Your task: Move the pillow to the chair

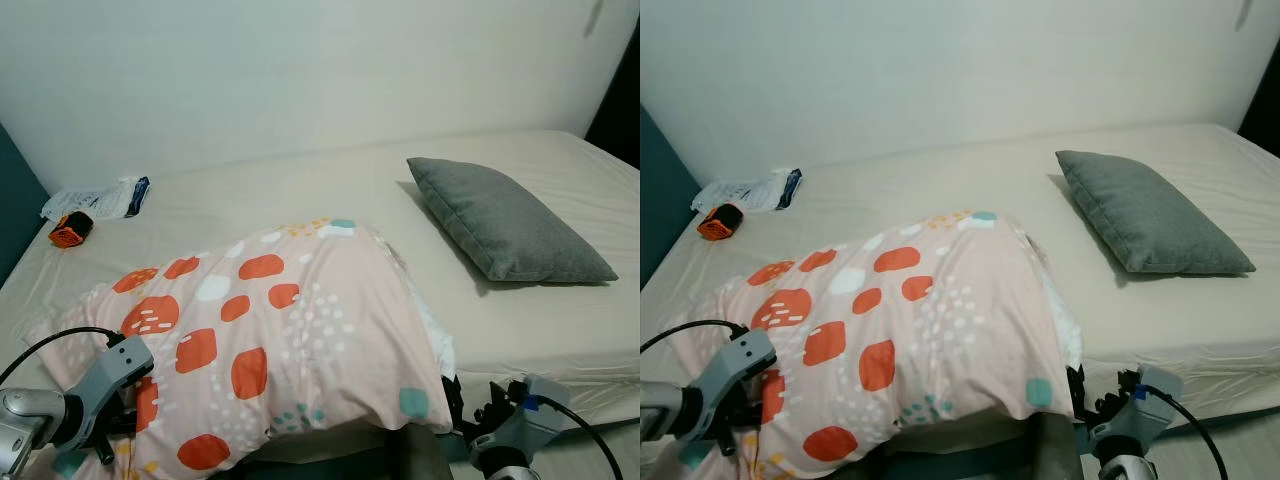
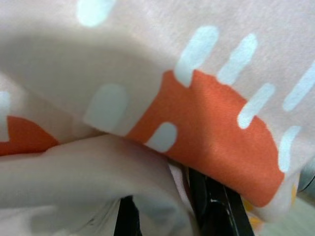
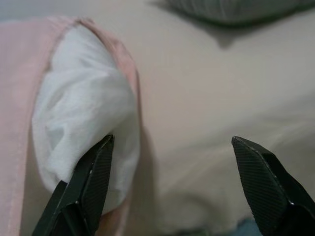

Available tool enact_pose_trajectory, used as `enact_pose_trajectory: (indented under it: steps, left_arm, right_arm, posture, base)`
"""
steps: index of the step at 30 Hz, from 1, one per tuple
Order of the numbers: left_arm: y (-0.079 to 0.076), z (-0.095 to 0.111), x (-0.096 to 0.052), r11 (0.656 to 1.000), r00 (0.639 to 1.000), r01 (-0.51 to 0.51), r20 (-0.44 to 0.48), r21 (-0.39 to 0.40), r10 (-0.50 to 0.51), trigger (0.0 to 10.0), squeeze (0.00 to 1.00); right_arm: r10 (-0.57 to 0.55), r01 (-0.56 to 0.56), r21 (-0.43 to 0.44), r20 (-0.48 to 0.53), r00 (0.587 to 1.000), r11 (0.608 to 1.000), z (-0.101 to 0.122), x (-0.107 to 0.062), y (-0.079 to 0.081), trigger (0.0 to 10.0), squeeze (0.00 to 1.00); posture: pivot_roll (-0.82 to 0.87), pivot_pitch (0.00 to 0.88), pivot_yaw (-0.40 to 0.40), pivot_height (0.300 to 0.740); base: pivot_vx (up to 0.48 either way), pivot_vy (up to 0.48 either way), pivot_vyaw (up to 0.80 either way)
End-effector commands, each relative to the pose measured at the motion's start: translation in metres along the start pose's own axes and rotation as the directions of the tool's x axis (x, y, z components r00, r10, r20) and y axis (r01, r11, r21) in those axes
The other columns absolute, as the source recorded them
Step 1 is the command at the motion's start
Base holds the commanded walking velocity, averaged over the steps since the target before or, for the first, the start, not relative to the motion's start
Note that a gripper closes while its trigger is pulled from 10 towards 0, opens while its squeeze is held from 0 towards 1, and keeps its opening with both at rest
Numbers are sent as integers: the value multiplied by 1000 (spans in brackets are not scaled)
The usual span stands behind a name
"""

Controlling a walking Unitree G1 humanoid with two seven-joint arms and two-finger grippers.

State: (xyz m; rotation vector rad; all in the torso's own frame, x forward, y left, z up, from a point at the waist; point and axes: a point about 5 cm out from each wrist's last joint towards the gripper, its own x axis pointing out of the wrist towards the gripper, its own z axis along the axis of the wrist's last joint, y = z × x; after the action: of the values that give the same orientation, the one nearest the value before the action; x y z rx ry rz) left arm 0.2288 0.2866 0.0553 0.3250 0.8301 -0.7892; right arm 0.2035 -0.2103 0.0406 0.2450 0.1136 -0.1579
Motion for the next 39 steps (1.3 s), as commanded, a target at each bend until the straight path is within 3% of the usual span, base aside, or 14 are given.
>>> enact_pose_trajectory:
  steps: [1, 7, 8, 9, 10, 13, 14, 15, 16, 24, 29, 32, 35, 39]
  left_arm:
    - [-4, 8, 10, 1000, 1000, 19, 25, 15, -19, 10000, 0]
    - [0, 19, 17, 999, 995, -37, 90, 11, 36, 10000, 0]
    - [1, 26, 21, 998, 988, -58, 145, -18, 60, 10000, 0]
    - [1, 26, 21, 998, 988, -58, 145, -18, 60, 10000, 0]
    - [1, 35, 26, 996, 975, -74, 205, -54, 84, 10000, 0]
    - [0, 42, 32, 993, 961, -86, 256, -86, 105, 10000, 0]
    - [-2, 49, 38, 989, 948, -98, 291, -111, 127, 10000, 0]
    - [-2, 49, 38, 989, 948, -98, 291, -111, 127, 10000, 0]
    - [-6, 57, 50, 983, 935, -127, 315, -132, 163, 10000, 0]
    - [-12, 62, 62, 973, 921, -156, 331, -171, 206, 10000, 0]
    - [-10, 60, 63, 965, 918, -190, 314, -183, 241, 10000, 0]
    - [-5, 57, 61, 950, 910, -235, 298, -203, 289, 10000, 0]
    - [-3, 56, 59, 945, 905, -250, 295, -211, 305, 10000, 0]
    - [-2, 54, 57, 942, 902, -254, 297, -219, 313, 10000, 0]
  right_arm:
    - [24, -23, -44, 16, 1000, 999, 3, 8, 8, 10000, 0]
    - [60, -55, -139, 27, 998, 989, 7, 24, 14, 10000, 0]
    - [50, -44, -122, 45, 998, 992, 9, 31, 14, 5451, 0]
    - [50, -44, -122, 45, 998, 992, 9, 31, 14, 5451, 0]
    - [12, -5, -110, 64, 998, 994, 10, 41, 13, 10000, 0]
    - [26, -10, -194, 81, 996, 981, 13, 49, 16, 10000, 0]
    - [102, -56, -404, 93, 990, 913, 17, 59, 27, 10000, 0]
    - [102, -56, -404, 93, 990, 913, 17, 59, 27, 10000, 0]
    - [158, -55, -581, 128, 979, 812, 26, 69, 40, 10000, 0]
    - [142, 64, -735, 215, 966, 675, 34, 76, 43, 10000, 0]
    - [203, 3, -748, 185, 961, 664, 30, 71, 50, 10000, 0]
    - [73, -24, -596, 59, 996, 803, 6, 64, 32, 10000, 0]
    - [-101, 87, -556, 6, 995, 827, -12, 50, 7, 10000, 0]
    - [-240, 219, -689, 66, 969, 692, -17, 25, -15, 10000, 0]
  posture:
    - [41, 0, 23, 562]
    - [43, 0, 21, 562]
    - [42, 0, 19, 562]
    - [42, 0, 19, 562]
    - [41, 0, 21, 562]
    - [43, 0, 21, 562]
    - [44, 0, 18, 562]
    - [44, 0, 18, 562]
    - [46, 0, 10, 562]
    - [49, 0, 4, 562]
    - [53, 0, -2, 562]
    - [56, 0, -8, 562]
    - [62, 0, -10, 562]
    - [55, 0, -3, 562]
  base:
    - [0, 0, 0]
    - [0, 0, 0]
    - [0, 0, 0]
    - [0, 0, 0]
    - [0, 0, 0]
    - [0, 0, 0]
    - [0, 0, 0]
    - [0, 0, 0]
    - [0, 0, 0]
    - [0, 0, 0]
    - [0, 0, 0]
    - [0, 0, 0]
    - [0, 0, 0]
    - [0, 0, 0]
